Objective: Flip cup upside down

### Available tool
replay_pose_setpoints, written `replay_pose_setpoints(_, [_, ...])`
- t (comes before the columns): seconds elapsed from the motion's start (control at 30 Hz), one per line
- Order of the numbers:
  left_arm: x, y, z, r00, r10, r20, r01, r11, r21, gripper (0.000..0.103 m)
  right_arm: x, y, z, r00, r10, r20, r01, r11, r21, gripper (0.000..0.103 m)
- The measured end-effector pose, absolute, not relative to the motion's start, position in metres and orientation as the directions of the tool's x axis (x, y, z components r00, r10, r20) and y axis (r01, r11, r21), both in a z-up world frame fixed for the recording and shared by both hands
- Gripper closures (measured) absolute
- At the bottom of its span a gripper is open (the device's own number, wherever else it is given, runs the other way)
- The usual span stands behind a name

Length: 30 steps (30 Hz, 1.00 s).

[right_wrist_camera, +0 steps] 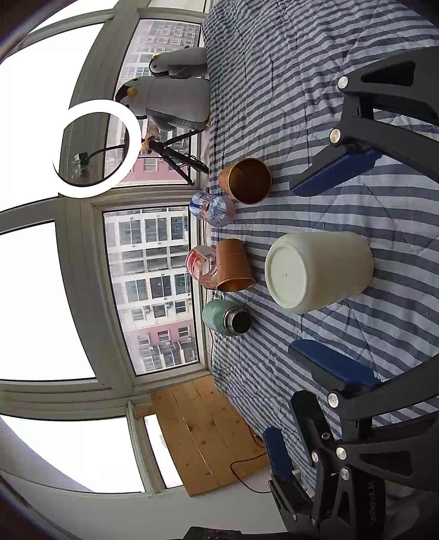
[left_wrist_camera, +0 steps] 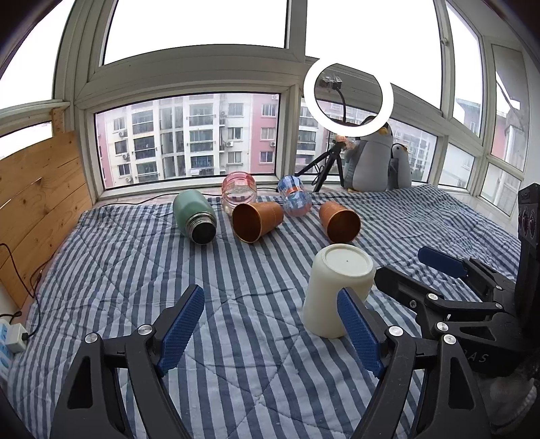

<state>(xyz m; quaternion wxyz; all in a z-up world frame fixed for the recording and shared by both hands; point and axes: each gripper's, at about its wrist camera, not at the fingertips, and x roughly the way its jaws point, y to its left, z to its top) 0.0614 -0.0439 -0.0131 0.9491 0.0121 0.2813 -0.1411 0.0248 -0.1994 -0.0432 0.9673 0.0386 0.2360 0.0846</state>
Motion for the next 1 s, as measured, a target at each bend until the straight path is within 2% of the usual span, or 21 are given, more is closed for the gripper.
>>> replay_pose_setpoints(0.13, [0.058, -0.041, -0.013, 0.821, -0.255, -0.511, 0.260, 0.964, -0.061, 0.013, 0.010, -0.209, -0.042, 0.894, 0.141, -0.426, -0.099, 0.988, 0.119, 0.014])
replay_pose_setpoints(0.43, [0.047, -0.035, -0.008, 0.873, -0.189, -0.450, 0.194, 0.980, -0.036, 0.013, -0.014, -0.227, -0.033, 0.927, 0.028, -0.373, 0.012, 0.994, 0.105, 0.012])
replay_pose_setpoints(0.53, [0.043, -0.035, -0.003, 0.889, -0.177, -0.423, 0.182, 0.983, -0.030, 0.006, -0.019, -0.230, -0.029, 0.936, 0.014, -0.352, 0.027, 0.993, 0.111, 0.012])
replay_pose_setpoints(0.6, [0.039, -0.036, -0.001, 0.897, -0.167, -0.408, 0.175, 0.984, -0.019, 0.006, -0.022, -0.232, -0.027, 0.941, -0.003, -0.339, 0.045, 0.992, 0.116, 0.012])
replay_pose_setpoints(1.0, [0.024, -0.037, -0.001, 0.910, -0.143, -0.390, 0.149, 0.989, -0.016, 0.002, -0.037, -0.228, -0.020, 0.961, -0.063, -0.271, 0.088, 0.993, 0.081, 0.010])
